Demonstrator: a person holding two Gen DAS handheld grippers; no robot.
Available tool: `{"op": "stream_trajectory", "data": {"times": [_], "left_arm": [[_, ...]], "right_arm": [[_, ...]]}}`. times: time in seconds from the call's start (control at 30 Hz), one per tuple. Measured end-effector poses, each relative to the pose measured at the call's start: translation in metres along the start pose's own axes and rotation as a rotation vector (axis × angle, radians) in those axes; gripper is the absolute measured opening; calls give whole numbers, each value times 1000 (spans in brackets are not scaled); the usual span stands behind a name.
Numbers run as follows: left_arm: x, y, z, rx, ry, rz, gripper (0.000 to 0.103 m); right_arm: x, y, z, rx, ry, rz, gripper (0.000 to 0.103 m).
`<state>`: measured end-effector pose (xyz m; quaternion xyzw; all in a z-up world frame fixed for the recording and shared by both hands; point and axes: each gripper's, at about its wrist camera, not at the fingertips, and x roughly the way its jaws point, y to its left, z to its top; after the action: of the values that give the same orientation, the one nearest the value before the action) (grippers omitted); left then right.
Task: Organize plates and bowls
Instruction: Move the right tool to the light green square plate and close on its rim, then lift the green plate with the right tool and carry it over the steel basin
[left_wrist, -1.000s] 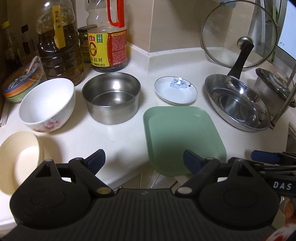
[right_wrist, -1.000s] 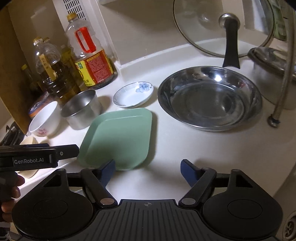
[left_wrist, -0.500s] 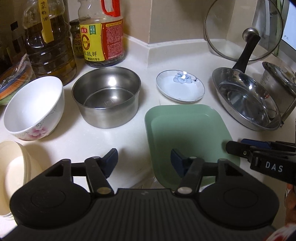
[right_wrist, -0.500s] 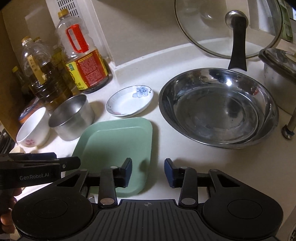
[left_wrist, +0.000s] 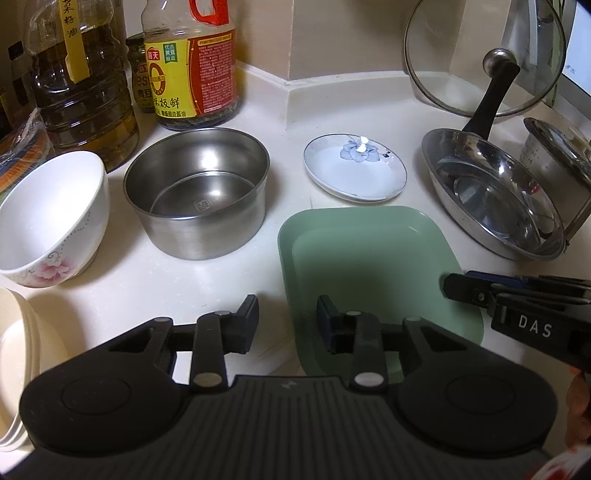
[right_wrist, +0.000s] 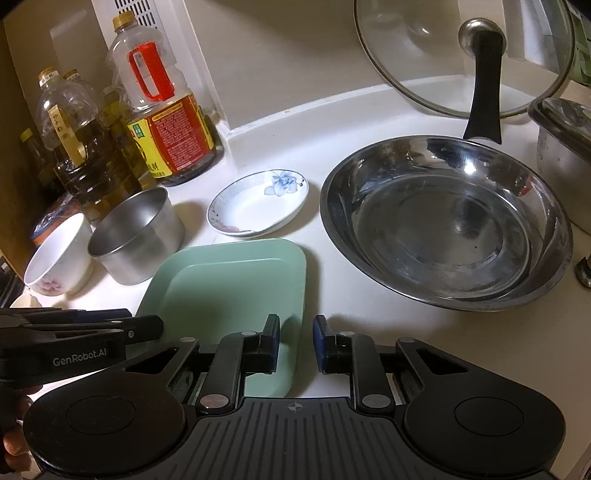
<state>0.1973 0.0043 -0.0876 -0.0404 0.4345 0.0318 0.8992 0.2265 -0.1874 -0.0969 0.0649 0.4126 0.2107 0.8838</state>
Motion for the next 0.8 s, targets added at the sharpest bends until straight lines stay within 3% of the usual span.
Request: {"op": "stream_trajectory", "data": {"times": [0.17,0.27,0.8], "left_arm": [[0,-1,1,-4,-2,-24,11],[-1,-1,0,-2,-4,-15,8],[-24,-3,4,-7,-38,-5,7]], "right_arm": [[2,1,-1,-5,6,6,8],[2,2,-2,-11,3,1,6],[-15,6,0,-21,-33,26,6]]}}
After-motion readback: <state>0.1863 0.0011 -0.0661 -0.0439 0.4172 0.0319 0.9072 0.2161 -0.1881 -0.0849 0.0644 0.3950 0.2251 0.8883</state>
